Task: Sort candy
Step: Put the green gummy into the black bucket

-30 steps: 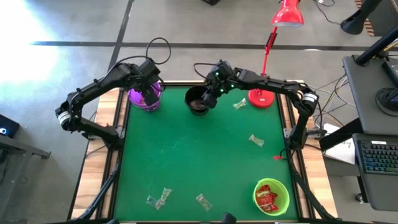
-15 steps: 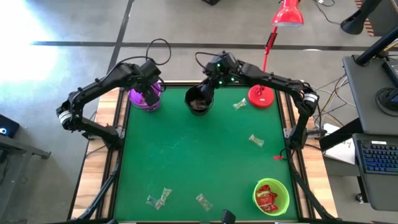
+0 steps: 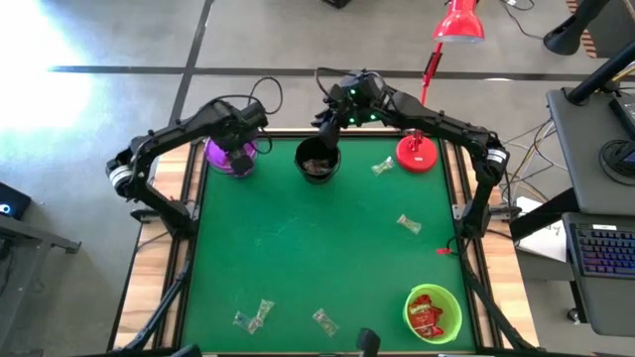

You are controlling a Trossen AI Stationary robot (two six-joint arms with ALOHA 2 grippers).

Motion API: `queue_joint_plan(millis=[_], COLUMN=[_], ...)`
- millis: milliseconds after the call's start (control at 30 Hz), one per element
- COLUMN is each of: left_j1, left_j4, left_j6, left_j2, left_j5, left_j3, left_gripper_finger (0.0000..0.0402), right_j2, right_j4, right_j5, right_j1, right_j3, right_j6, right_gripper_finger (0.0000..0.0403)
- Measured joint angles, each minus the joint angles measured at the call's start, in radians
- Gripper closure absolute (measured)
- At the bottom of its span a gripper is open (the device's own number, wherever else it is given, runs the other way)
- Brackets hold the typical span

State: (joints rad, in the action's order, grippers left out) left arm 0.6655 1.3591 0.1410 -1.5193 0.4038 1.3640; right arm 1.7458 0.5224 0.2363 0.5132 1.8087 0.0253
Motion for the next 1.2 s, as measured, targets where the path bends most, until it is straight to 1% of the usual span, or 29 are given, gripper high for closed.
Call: queue_joint_plan(millis=[100,167,233,333,433,500,600,667,767,867,1033,1200], left_j1=[0.002,0.007,0.011,0.011,0.011,0.008,-0.010,-0.039,-0.112,-0.219,-0.451,-0.688], left_j4=[0.035,0.085,0.114,0.160,0.212,0.207,0.199,0.177,0.154,0.133,0.042,-0.092], left_j6=[-0.005,-0.011,-0.019,-0.042,-0.108,-0.154,-0.201,-0.232,-0.283,-0.383,-0.625,-0.889], left_j2=[-0.012,-0.012,-0.009,0.003,0.013,0.031,0.079,0.113,0.176,0.241,0.323,0.340], left_j5=[-0.006,-0.032,-0.055,-0.056,-0.063,-0.127,-0.311,-0.392,-0.436,-0.451,-0.456,-0.455], left_j3=[0.036,0.073,0.111,0.166,0.213,0.221,0.199,0.158,0.071,-0.022,-0.155,-0.254], left_gripper_finger=[0.0268,0.0264,0.0256,0.0238,0.0217,0.0206,0.0197,0.0196,0.0196,0.0197,0.0197,0.0197], right_j2=[0.000,0.000,0.000,0.000,0.000,0.000,0.000,0.000,-0.002,-0.007,-0.008,-0.008], right_j4=[-0.001,0.005,0.023,0.066,0.099,0.120,0.155,0.183,0.226,0.287,0.402,0.464], right_j5=[-0.117,-0.202,-0.260,-0.266,-0.266,-0.266,-0.265,-0.264,-0.263,-0.263,-0.262,-0.259], right_j1=[0.000,0.003,0.008,0.023,0.034,0.039,0.040,0.040,0.039,0.039,0.035,0.032], right_j3=[0.005,0.004,0.004,0.004,0.004,0.004,0.004,0.004,0.004,0.009,0.051,0.096], right_j6=[0.000,0.000,0.000,0.006,0.024,0.027,0.027,0.022,-0.015,-0.047,-0.056,-0.077], right_gripper_finger=[0.0278,0.0275,0.0272,0.0268,0.0266,0.0266,0.0269,0.0271,0.0270,0.0268,0.0274,0.0274])
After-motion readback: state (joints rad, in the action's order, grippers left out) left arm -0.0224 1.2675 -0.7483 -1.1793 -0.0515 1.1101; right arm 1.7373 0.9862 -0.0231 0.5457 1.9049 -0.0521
